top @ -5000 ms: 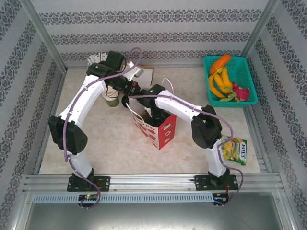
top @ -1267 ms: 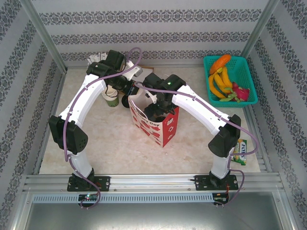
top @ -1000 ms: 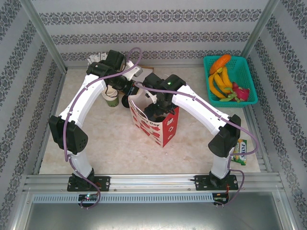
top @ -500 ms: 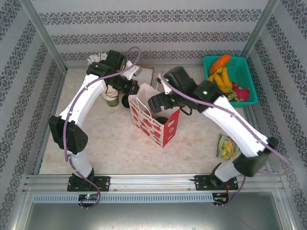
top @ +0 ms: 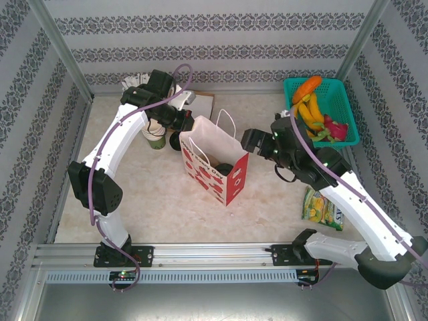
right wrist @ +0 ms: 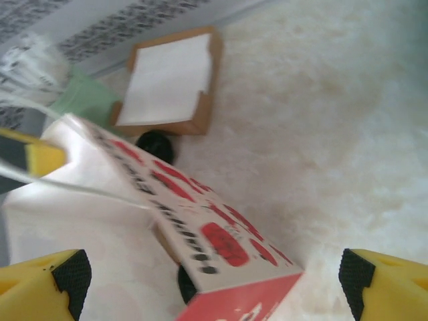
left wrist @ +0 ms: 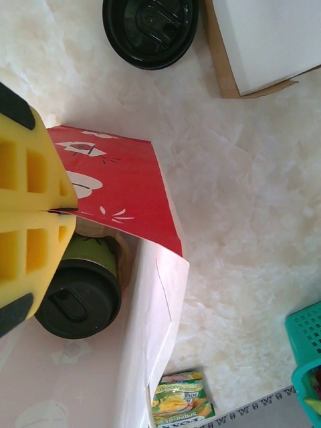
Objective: Pack the takeout coffee
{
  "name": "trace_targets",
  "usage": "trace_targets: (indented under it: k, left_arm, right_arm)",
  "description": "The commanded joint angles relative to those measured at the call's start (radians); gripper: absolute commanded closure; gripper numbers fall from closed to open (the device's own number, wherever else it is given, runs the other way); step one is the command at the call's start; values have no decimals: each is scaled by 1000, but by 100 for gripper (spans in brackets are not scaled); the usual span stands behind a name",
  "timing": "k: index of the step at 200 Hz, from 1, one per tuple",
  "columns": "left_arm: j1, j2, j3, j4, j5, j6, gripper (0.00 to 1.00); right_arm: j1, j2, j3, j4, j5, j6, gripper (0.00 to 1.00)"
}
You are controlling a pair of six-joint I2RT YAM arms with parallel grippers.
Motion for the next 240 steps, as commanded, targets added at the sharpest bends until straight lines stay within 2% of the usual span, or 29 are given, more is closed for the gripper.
trace_targets:
  k: [1, 13, 30, 70, 133, 157, 203, 240]
  left_arm:
    - [-9, -29, -15, 8, -18, -28, 100]
    - [-11, -29, -14, 9, -19, -33, 100]
    - [-10, -31, -13, 10, -21, -40, 100]
    - [-11, -48, -22, 12, -43, -67, 100]
    - [-26, -119, -80, 12, -76, -201, 96]
    - [-28, -163, -131, 50, -66, -282, 91]
    - [-64, -230, -241, 153, -20, -409, 86]
    - [-97, -229, -279, 226, -2, -462, 83]
  right_arm:
    - [-4, 7, -21, -42, -73, 144, 9]
    - [-6, 41, -6, -62, -189, 112, 9]
    - [4, 93, 18, -94, -297, 89, 16]
    - [47, 172, 87, -231, -155, 83, 31]
    - [21, 288, 210, -200, -176, -100, 68]
    - [3, 362, 284, -207, -176, -185, 80]
    - [-47, 444, 402, -226, -172, -341, 84]
    - [-89, 452, 412, -232, -130, -394, 86]
